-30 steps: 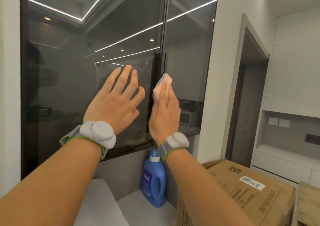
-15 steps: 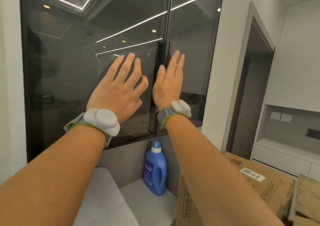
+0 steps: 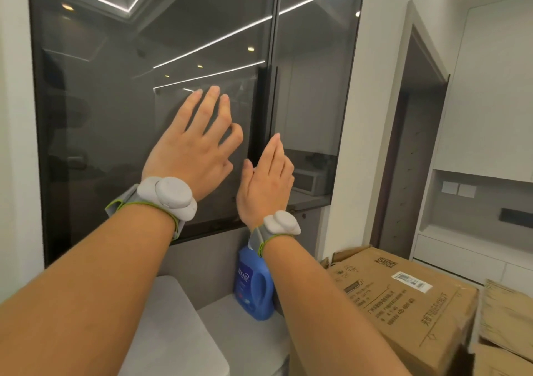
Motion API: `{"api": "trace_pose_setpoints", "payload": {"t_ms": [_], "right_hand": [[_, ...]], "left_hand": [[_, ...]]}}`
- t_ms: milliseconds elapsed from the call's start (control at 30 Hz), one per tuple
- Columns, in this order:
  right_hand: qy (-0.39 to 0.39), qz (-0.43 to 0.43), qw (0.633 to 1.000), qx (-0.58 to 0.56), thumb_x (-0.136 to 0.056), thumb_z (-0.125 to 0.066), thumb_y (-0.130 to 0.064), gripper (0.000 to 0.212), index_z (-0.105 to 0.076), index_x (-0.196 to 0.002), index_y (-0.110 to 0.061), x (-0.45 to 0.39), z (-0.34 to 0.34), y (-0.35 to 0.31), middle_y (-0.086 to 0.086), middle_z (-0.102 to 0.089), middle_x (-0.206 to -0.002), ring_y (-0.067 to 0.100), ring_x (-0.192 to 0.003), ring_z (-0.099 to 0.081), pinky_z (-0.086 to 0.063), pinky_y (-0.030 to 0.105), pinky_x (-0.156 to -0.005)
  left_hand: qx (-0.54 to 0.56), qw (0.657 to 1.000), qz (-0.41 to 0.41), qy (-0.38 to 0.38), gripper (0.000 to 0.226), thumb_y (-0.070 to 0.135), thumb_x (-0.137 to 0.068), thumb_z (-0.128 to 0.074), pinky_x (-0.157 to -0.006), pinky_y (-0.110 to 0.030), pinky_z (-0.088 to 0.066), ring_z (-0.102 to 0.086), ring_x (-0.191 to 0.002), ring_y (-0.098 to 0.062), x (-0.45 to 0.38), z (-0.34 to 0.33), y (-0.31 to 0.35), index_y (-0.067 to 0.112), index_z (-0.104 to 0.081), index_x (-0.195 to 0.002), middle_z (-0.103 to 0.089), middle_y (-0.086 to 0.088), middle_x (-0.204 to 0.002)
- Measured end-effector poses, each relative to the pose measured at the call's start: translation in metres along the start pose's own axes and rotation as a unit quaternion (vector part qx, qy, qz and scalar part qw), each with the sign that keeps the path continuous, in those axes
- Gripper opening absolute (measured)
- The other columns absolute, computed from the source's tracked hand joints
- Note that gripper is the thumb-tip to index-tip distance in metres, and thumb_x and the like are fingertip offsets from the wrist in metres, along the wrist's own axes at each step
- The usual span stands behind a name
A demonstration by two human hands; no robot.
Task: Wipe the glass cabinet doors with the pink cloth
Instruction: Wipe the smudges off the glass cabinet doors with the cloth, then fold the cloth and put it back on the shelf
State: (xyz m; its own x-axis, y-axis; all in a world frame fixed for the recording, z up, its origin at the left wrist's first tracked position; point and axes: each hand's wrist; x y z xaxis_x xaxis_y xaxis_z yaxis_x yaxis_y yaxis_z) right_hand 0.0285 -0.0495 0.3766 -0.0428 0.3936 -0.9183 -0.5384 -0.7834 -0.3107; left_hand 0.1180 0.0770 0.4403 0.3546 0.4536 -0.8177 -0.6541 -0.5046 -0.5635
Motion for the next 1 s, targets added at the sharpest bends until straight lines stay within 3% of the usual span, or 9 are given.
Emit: {"api": "trace_pose_setpoints", "payload": {"t_ms": [167,333,500,633,733,800,867,933,1000], "right_hand": [[-0.069,-0.031,0.994,-0.075,-0.099,-0.03,-0.044,0.073,-0.005,-0.164,-0.02,0.043,0.001,0.019,0.004,-0.028,-0.159,0.019,-0.128,-0.033,-0.041,0.039,-0.111],[-0.209,-0.016,0.965,-0.156,-0.084,-0.039,-0.047,0.085,-0.001,-0.16,-0.045,0.083,0.027,0.04,-0.012,-0.022,-0.149,0.01,-0.117,-0.034,-0.034,0.025,-0.099],[-0.268,-0.025,0.955,-0.121,-0.083,-0.054,-0.012,0.088,-0.017,-0.161,-0.033,0.099,0.066,0.048,-0.004,-0.027,-0.147,0.024,-0.12,-0.034,-0.041,0.039,-0.106],[-0.299,-0.053,0.946,-0.115,-0.082,-0.05,0.01,0.089,-0.026,-0.159,-0.028,0.111,0.091,0.044,0.007,-0.031,-0.149,0.033,-0.13,-0.035,-0.037,0.044,-0.114],[-0.327,-0.099,0.928,-0.148,-0.087,-0.048,0.01,0.084,-0.027,-0.158,-0.031,0.129,0.109,0.048,0.006,-0.029,-0.149,0.031,-0.133,-0.033,-0.033,0.039,-0.115],[-0.332,-0.128,0.915,-0.192,-0.09,-0.052,0.009,0.08,-0.03,-0.157,-0.03,0.136,0.115,0.051,0.006,-0.028,-0.145,0.024,-0.131,-0.037,-0.036,0.03,-0.11],[-0.323,-0.151,0.911,-0.209,-0.091,-0.06,0.005,0.075,-0.035,-0.154,-0.027,0.146,0.119,0.054,0.007,-0.029,-0.139,0.013,-0.116,-0.043,-0.039,0.015,-0.097],[-0.316,-0.172,0.909,-0.209,-0.089,-0.063,0.001,0.073,-0.038,-0.151,-0.027,0.153,0.121,0.057,0.008,-0.032,-0.131,0.002,-0.1,-0.043,-0.042,0.01,-0.091],[-0.328,-0.192,0.901,-0.212,-0.087,-0.063,-0.002,0.073,-0.039,-0.149,-0.029,0.165,0.124,0.061,0.007,-0.037,-0.123,-0.003,-0.095,-0.043,-0.043,0.021,-0.098]], "left_hand": [[-0.007,1.0,0.002,-0.017,0.043,0.029,-0.099,-0.041,-0.129,-0.06,-0.013,-0.022,-0.154,-0.051,0.0,0.0,-0.002,0.005,-0.046,-0.135,-0.032,-0.032,-0.16],[0.034,0.997,0.019,-0.072,0.054,0.039,-0.093,-0.049,-0.129,-0.06,-0.013,-0.013,-0.156,-0.052,0.002,0.01,0.008,0.007,-0.051,-0.137,-0.026,-0.033,-0.163],[0.126,0.985,0.041,-0.112,0.057,0.043,-0.092,-0.057,-0.13,-0.059,-0.012,-0.011,-0.158,-0.049,0.015,0.02,0.028,0.006,-0.057,-0.134,-0.022,-0.034,-0.165],[0.267,0.95,0.087,-0.138,0.044,0.028,-0.095,-0.062,-0.132,-0.055,-0.013,-0.017,-0.158,-0.046,0.04,0.026,0.054,-0.004,-0.06,-0.126,-0.035,-0.032,-0.159],[0.425,0.881,0.146,-0.147,0.027,0.018,-0.097,-0.064,-0.121,-0.052,-0.037,-0.041,-0.148,-0.039,0.08,0.044,0.093,-0.004,-0.064,-0.113,-0.054,-0.024,-0.143],[0.499,0.825,0.204,-0.169,0.022,0.025,-0.099,-0.065,-0.098,-0.048,-0.05,-0.061,-0.119,-0.034,0.104,0.055,0.122,0.004,-0.064,-0.107,-0.061,-0.013,-0.122],[0.545,0.762,0.279,-0.209,0.03,0.038,-0.098,-0.066,-0.087,-0.042,-0.051,-0.063,-0.101,-0.029,0.126,0.066,0.152,0.01,-0.061,-0.108,-0.062,-0.006,-0.111],[0.596,0.665,0.359,-0.27,0.041,0.047,-0.096,-0.068,-0.09,-0.04,-0.052,-0.064,-0.103,-0.025,0.14,0.071,0.173,0.013,-0.059,-0.118,-0.065,-0.004,-0.116],[0.644,0.557,0.42,-0.314,0.047,0.047,-0.095,-0.069,-0.091,-0.037,-0.052,-0.065,-0.107,-0.022,0.152,0.077,0.19,0.016,-0.057,-0.128,-0.068,-0.001,-0.12]]}}
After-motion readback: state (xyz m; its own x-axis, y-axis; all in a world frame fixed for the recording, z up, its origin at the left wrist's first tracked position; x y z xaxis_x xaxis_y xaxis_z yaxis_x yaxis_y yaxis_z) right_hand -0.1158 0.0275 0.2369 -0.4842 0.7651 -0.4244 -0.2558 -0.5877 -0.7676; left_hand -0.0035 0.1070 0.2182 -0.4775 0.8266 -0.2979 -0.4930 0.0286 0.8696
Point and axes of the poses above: each hand's wrist, its own x-axis away from the middle knuckle, its own z-axis out of the back of the hand, y = z × x
